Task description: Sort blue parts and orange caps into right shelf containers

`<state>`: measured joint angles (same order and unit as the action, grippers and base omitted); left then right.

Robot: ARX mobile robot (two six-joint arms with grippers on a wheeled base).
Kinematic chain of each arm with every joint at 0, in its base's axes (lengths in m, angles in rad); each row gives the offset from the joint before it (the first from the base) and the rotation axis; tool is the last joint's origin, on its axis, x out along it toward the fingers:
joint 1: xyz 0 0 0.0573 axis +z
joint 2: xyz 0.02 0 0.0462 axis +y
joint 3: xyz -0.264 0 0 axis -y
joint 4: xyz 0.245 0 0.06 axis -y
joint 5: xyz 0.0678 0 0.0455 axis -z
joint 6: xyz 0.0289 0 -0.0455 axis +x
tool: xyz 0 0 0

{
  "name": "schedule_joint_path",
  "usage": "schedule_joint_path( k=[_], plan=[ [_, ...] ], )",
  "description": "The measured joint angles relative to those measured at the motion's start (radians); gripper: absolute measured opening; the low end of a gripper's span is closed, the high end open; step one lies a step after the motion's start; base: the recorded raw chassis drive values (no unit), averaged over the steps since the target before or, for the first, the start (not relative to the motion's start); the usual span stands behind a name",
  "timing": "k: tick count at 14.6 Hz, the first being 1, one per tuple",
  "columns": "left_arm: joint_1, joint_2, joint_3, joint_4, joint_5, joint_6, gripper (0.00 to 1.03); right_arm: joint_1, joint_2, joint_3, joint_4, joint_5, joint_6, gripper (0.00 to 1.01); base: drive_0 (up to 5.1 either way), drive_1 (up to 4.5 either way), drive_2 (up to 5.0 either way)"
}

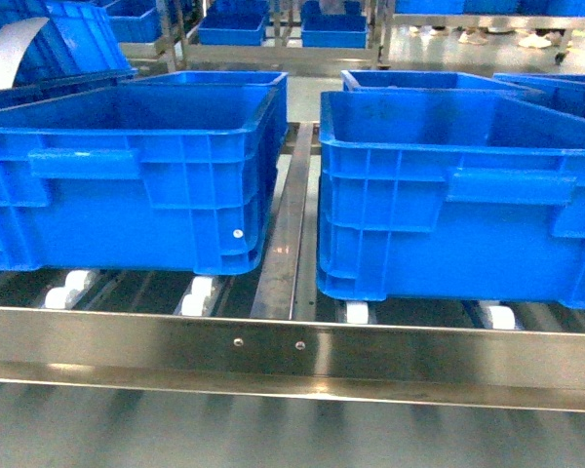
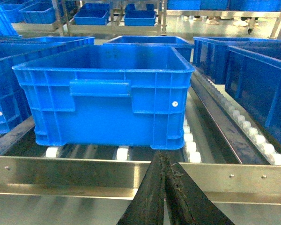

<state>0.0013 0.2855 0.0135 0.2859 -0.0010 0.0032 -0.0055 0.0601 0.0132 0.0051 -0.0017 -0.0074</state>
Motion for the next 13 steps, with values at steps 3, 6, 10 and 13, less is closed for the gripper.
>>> schedule_joint_path(
  k=[3,6,10,13],
  plan=[
    [0.000,-0.058,0.000,-0.055,-0.001,0.000,0.02,0.000,-0.055,0.000,-0.018,0.003,0.000,0.02,0.0,0.00,0.0],
    [0.000,-0.113,0.000,-0.113,0.001,0.000,0.02,0.000,-0.056,0.000,-0.010,0.002,0.000,0.02,0.0,0.00,0.0],
    [0.000,-0.279,0.000,-0.299,0.000,-0.002,0.10,0.000,-0.056,0.000,-0.011,0.002,0.000,0.08,0.0,0.00,0.0],
    [0.000,-0.279,0.000,-0.291,0.000,-0.002,0.54,0.000,-0.056,0.000,-0.010,0.002,0.000,0.50,0.0,0.00,0.0]
  ],
)
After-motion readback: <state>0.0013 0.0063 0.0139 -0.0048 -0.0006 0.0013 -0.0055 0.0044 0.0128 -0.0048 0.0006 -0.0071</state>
